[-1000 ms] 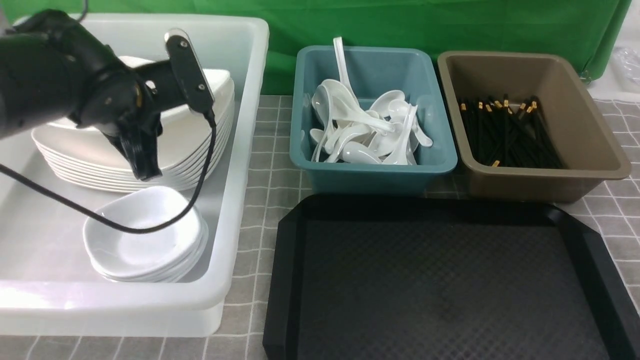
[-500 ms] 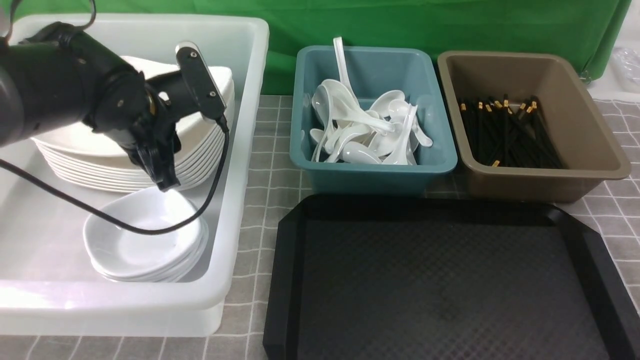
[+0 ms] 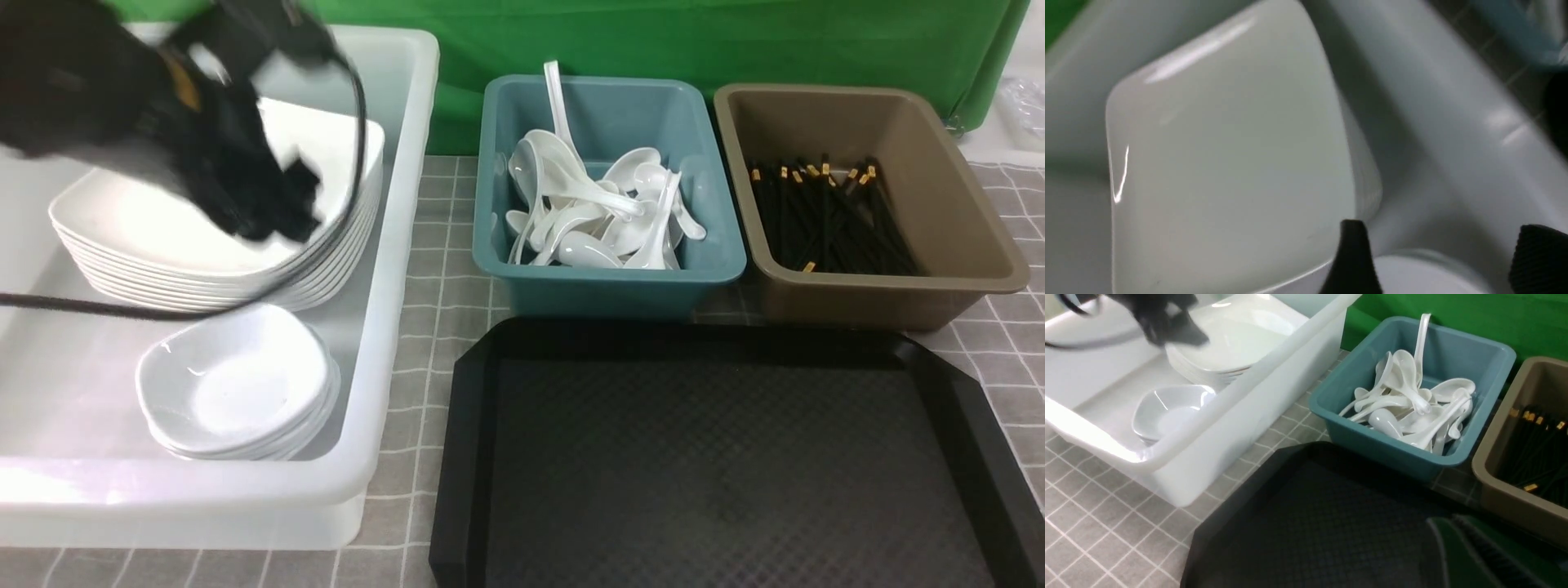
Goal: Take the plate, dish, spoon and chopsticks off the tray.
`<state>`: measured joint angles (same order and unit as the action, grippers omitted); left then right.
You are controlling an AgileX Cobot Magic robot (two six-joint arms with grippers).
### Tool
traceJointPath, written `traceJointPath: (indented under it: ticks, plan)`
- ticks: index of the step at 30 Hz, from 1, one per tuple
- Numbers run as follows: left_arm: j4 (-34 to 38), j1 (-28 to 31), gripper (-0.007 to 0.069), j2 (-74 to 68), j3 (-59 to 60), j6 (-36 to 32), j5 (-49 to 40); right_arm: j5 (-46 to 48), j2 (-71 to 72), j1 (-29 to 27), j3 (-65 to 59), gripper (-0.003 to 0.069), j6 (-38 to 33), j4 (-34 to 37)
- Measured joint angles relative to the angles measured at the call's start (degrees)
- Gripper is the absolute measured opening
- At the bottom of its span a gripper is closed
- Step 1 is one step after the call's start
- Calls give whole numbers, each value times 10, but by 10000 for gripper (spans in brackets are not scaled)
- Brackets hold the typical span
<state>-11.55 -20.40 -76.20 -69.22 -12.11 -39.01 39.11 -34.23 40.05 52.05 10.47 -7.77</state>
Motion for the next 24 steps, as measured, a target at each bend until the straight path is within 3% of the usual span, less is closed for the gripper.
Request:
traceJointPath:
  ticks: [4,5,6,9,12,18,24]
  plan:
    - [112,-23,104,156,95,-19,71,18,0,0,0,52,0,0]
    - [112,-23,104,163,102,-21,75,20,0,0,0,52,1,0]
    - [161,-26,45,214,153,-41,113,25,0,0,0,54,5,0]
    - [260,-26,11,336,257,-89,198,39,0,0,0,57,5,0]
    - [296,-26,10,418,330,-115,269,47,0,0,0,62,5,0]
    - [306,-26,10,519,433,-123,364,48,0,0,0,71,5,0]
    - [259,-26,10,547,500,-123,373,48,0,0,0,75,6,0]
